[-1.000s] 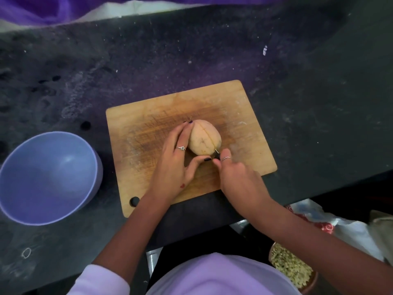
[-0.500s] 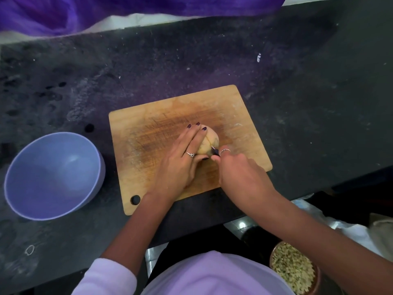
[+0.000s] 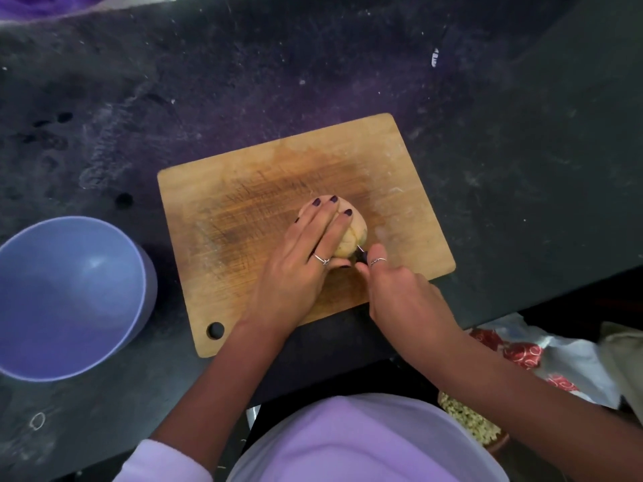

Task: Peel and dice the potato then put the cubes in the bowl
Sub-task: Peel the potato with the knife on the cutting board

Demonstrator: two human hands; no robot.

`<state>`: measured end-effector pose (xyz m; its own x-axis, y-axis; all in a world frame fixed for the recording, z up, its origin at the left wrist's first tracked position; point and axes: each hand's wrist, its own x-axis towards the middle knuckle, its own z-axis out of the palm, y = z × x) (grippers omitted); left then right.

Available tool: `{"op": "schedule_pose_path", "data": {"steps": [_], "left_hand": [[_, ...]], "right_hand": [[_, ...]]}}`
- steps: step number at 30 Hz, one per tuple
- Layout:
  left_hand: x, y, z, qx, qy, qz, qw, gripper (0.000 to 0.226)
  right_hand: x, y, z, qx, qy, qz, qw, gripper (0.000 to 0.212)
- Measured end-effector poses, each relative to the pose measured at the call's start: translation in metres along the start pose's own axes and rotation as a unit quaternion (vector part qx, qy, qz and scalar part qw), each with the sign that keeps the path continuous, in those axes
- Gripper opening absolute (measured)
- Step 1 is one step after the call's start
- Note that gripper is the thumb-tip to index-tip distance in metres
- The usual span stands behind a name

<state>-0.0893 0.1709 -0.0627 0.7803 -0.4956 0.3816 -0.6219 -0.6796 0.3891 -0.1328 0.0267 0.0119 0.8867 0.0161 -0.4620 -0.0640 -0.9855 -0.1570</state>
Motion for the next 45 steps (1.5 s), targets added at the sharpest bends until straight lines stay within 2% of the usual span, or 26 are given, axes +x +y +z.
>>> {"op": "schedule_pose_path", "data": {"steps": [5,9,16,18,22,29,45], "left_hand": [[0.001,-0.001,0.001,0.001,-0.006,0.015,1.000,0.048],[0.002,-0.003,0.001,-0.034,-0.002,-0.038,0.999,0.051],[0.003,-0.002,-0.004,-0.089,-0.004,-0.052,0.995,0.053],[0.005,-0.002,-0.007,-0.119,-0.005,-0.073,0.990,0.057],[0.007,-0.001,-0.009,-0.155,-0.012,-0.075,0.985,0.057],[0.005,-0.001,-0.006,-0.150,-0.006,-0.097,0.984,0.054],[0.005,-0.002,-0.002,-0.135,0.022,-0.113,0.984,0.048]], "right_hand": [[-0.006,0.000,0.001,0.018,0.015,0.004,1.000,0.030],[-0.010,-0.008,-0.021,0.018,0.028,0.003,0.999,0.033],[-0.014,-0.022,-0.044,0.011,-0.022,0.035,0.999,0.026],[-0.021,-0.022,-0.045,-0.004,-0.020,0.031,0.999,0.023],[-0.035,-0.021,-0.036,-0.011,0.007,0.041,0.999,0.030],[-0.031,-0.019,-0.015,0.003,0.041,0.044,0.998,0.027],[-0.004,-0.023,-0.006,0.005,0.038,0.023,0.999,0.027]]}}
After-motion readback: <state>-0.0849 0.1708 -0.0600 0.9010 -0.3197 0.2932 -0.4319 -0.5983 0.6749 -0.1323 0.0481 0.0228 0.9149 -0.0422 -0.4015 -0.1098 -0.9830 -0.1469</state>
